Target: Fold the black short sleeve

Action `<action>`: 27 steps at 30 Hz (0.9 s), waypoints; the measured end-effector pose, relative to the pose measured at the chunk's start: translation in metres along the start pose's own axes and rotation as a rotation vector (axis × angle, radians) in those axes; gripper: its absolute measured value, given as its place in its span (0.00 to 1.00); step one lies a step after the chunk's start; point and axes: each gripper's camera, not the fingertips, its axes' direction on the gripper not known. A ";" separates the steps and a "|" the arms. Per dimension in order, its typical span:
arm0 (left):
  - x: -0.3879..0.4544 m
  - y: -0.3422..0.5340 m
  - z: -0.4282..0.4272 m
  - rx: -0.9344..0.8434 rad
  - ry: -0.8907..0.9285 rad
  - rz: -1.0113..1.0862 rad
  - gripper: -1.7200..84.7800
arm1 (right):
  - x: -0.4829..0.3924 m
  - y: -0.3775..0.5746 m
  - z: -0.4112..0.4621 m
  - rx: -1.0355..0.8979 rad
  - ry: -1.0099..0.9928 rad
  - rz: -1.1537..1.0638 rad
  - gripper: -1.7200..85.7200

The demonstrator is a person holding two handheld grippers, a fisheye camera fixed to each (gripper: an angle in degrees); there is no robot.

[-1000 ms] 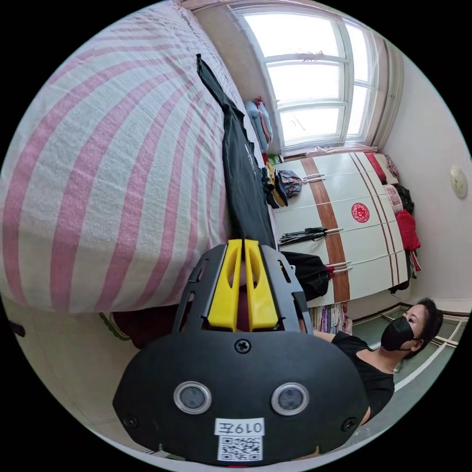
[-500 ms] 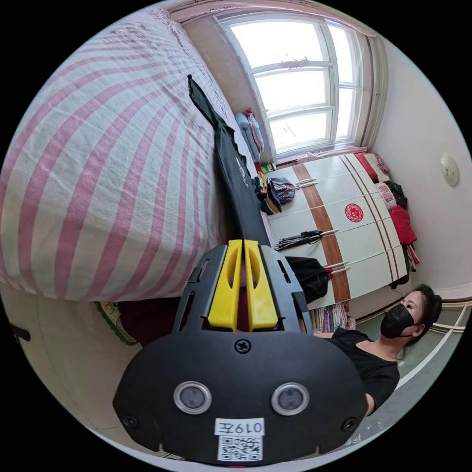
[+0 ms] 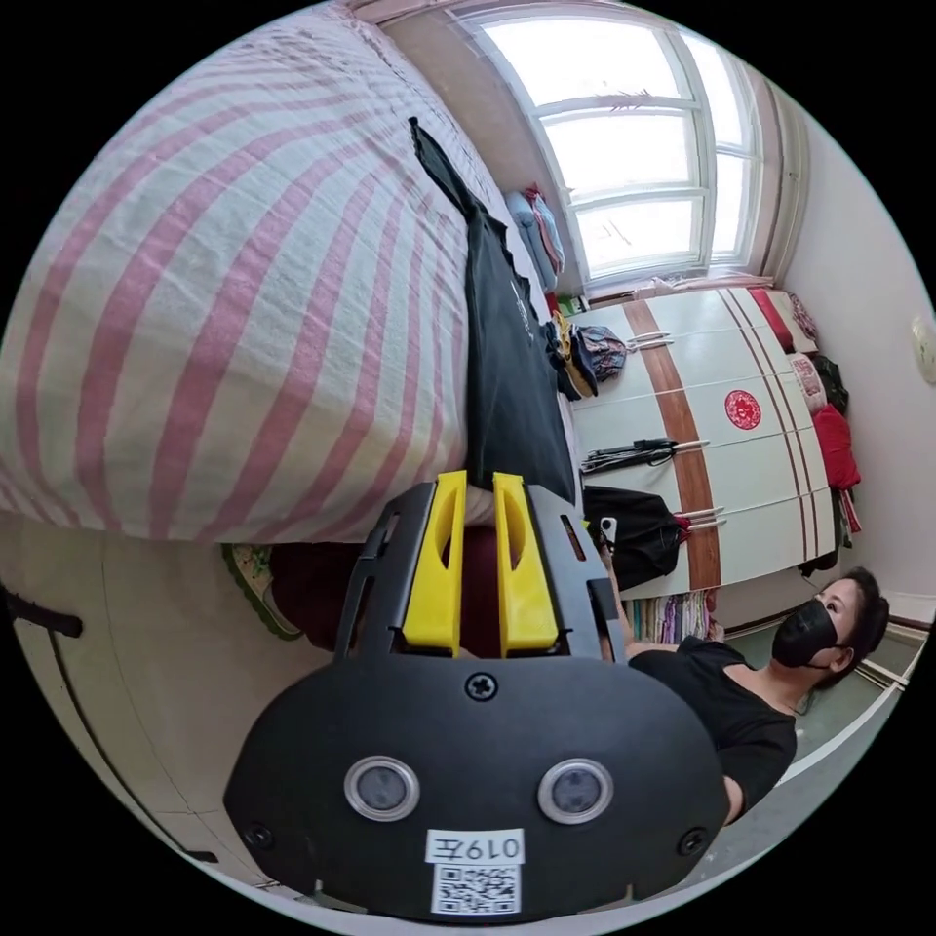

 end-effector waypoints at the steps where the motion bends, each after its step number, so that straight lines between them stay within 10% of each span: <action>1: 0.006 0.000 -0.004 0.017 -0.009 0.017 0.04 | -0.010 0.003 -0.006 0.013 0.045 -0.018 0.09; 16: 0.004 -0.244 0.077 0.459 -0.114 -0.316 0.09 | -0.200 -0.080 0.028 0.544 0.100 -0.374 0.02; 27: -0.087 -0.357 0.122 0.431 -0.142 -0.418 0.10 | -0.343 -0.305 0.248 0.093 0.083 -0.731 0.12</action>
